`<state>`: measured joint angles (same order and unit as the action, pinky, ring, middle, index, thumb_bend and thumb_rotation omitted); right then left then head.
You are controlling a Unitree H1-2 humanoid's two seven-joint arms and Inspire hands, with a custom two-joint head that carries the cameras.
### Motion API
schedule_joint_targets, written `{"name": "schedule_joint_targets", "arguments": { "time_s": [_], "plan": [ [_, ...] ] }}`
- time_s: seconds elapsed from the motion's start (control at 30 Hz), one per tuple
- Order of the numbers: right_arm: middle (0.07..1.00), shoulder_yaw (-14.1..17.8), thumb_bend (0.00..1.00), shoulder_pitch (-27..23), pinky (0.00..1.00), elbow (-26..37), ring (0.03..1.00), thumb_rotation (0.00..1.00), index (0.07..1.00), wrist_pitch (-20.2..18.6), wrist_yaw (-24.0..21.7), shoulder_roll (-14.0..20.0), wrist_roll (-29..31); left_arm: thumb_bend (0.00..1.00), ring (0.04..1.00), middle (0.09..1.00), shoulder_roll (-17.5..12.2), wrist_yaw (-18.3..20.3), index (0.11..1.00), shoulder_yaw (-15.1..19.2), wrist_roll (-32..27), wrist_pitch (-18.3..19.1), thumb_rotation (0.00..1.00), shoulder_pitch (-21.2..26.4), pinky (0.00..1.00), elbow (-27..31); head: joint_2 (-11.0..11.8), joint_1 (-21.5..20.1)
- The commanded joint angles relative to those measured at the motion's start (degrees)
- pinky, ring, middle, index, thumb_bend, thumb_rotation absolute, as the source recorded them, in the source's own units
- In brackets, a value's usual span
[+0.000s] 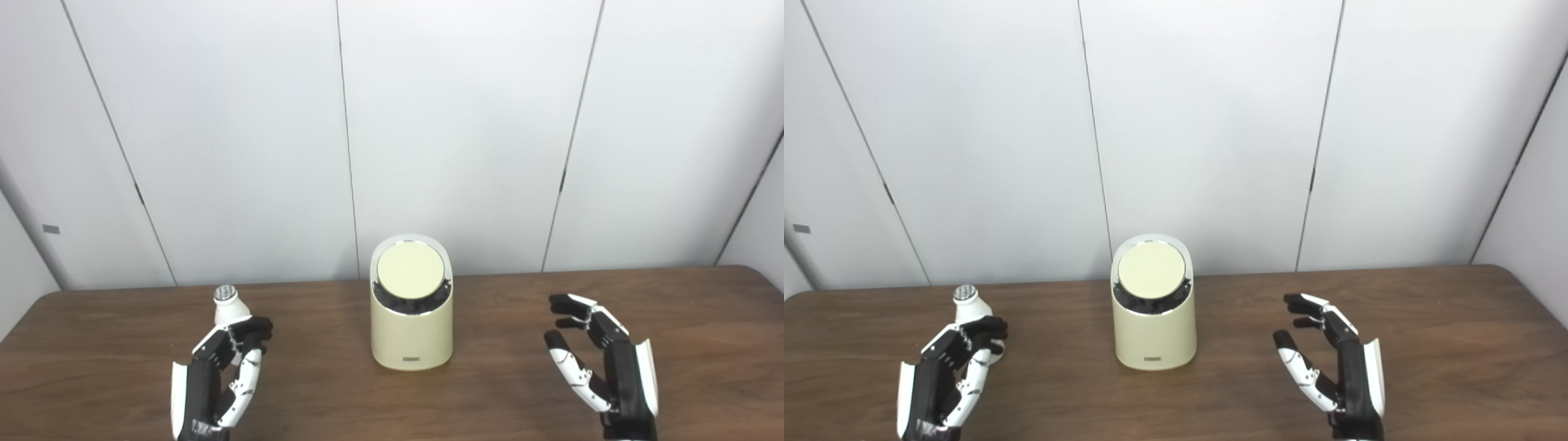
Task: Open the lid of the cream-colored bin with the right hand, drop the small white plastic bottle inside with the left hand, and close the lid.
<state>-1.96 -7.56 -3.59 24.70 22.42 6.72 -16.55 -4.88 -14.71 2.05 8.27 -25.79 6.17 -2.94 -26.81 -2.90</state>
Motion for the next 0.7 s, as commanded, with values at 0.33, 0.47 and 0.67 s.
{"name": "schedule_joint_targets", "arguments": {
  "time_s": [0.33,0.47,0.67],
  "plan": [
    [0.7,-0.86,0.31,2.04,0.59,-1.22,0.684,0.54,0.66,2.2,0.03,-1.13,0.07,0.21,0.605,0.624,-0.56,-0.21,0.605,-0.07,0.06,-1.13,0.43,1.26,0.52,0.93,-0.06,-0.01],
    [0.704,-0.76,0.31,2.01,0.59,-1.23,0.686,0.54,0.661,2.2,0.03,-1.05,0.01,0.2,0.603,0.624,-0.61,-0.29,0.605,-0.13,0.42,-1.13,0.43,1.28,0.52,1.0,-0.2,-0.16],
    [0.697,-1.8,0.3,1.05,0.57,-0.15,0.67,0.48,0.665,2.21,2.69,-0.07,-3.22,0.21,0.597,0.618,-0.29,-0.42,0.601,0.07,0.67,-1.12,0.44,1.53,0.51,0.82,-0.18,-0.22]
  ]
}}
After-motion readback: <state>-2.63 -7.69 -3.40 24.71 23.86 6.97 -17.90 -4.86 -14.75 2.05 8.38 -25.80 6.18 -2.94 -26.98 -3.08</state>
